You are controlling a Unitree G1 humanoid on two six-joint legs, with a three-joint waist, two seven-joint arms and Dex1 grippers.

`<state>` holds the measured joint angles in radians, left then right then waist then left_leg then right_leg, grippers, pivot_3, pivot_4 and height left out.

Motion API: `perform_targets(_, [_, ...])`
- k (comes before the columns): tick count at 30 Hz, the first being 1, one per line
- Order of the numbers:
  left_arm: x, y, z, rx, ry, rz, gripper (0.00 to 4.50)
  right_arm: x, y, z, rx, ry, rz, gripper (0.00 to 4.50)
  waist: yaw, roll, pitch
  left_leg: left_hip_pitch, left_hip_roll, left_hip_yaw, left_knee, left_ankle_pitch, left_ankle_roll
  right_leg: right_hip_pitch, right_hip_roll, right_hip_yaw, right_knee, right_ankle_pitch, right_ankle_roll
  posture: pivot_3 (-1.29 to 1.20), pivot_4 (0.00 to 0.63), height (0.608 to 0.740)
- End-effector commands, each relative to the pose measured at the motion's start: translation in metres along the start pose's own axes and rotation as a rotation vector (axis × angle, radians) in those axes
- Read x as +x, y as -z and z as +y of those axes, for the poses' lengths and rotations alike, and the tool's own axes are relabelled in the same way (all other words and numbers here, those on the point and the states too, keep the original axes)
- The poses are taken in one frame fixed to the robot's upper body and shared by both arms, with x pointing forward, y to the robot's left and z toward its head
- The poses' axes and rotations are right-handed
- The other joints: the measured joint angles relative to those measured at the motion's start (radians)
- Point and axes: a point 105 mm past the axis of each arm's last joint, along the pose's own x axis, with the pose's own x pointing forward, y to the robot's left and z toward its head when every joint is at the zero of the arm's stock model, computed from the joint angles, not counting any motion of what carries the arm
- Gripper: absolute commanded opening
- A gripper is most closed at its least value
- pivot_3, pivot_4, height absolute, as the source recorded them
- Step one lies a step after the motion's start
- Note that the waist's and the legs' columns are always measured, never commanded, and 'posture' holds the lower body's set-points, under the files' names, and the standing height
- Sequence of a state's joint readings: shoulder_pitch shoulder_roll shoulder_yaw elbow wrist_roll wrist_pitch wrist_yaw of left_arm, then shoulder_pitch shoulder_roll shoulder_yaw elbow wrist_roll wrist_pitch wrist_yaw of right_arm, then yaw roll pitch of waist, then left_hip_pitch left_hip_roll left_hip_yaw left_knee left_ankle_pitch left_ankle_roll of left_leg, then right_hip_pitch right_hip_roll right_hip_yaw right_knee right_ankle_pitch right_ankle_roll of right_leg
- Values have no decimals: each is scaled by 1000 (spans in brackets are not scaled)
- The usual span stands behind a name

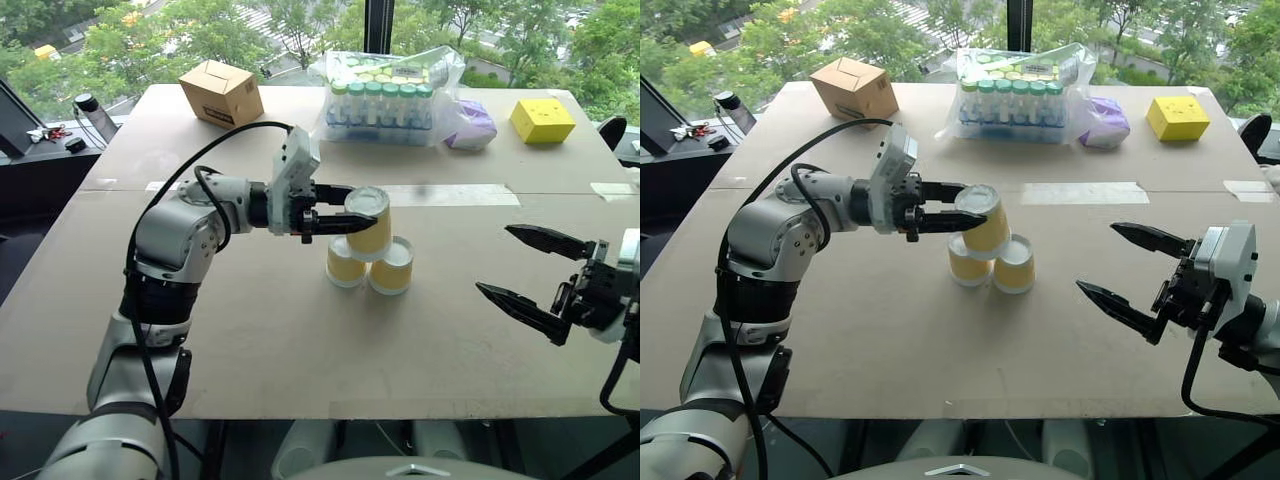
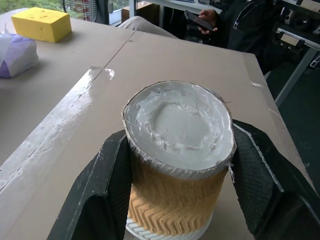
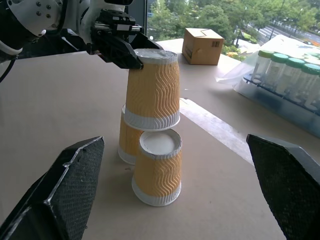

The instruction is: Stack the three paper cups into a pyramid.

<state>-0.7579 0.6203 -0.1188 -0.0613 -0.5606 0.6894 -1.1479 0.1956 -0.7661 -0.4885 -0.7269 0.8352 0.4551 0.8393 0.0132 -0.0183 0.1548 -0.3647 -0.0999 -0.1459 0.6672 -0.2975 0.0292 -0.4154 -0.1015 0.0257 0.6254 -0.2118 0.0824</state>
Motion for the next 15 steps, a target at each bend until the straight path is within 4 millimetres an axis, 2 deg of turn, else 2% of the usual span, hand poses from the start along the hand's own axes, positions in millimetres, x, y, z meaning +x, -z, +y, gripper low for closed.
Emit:
perform_targets(1, [-2,-5,2,51,-3,-7,2214,-4,-6,4,-59,-13,-4,4500,0,0,0,0,0,0,0,0,0,0,0,0,0,0,0,0,150,740])
perform_targets(9, [0,-8,5,60,-6,-25,2214,-17,-3,0,-59,-20,26,4500,0,0,0,0,0,0,1,0,0,1,0,0,0,0,0,0,150,740])
perform_targets(15, [2,-7,4,62,-4,-26,2214,-17,-2,0,-59,-21,28,4500,0,0,0,1,0,0,1,0,0,1,0,0,0,0,0,0,150,740])
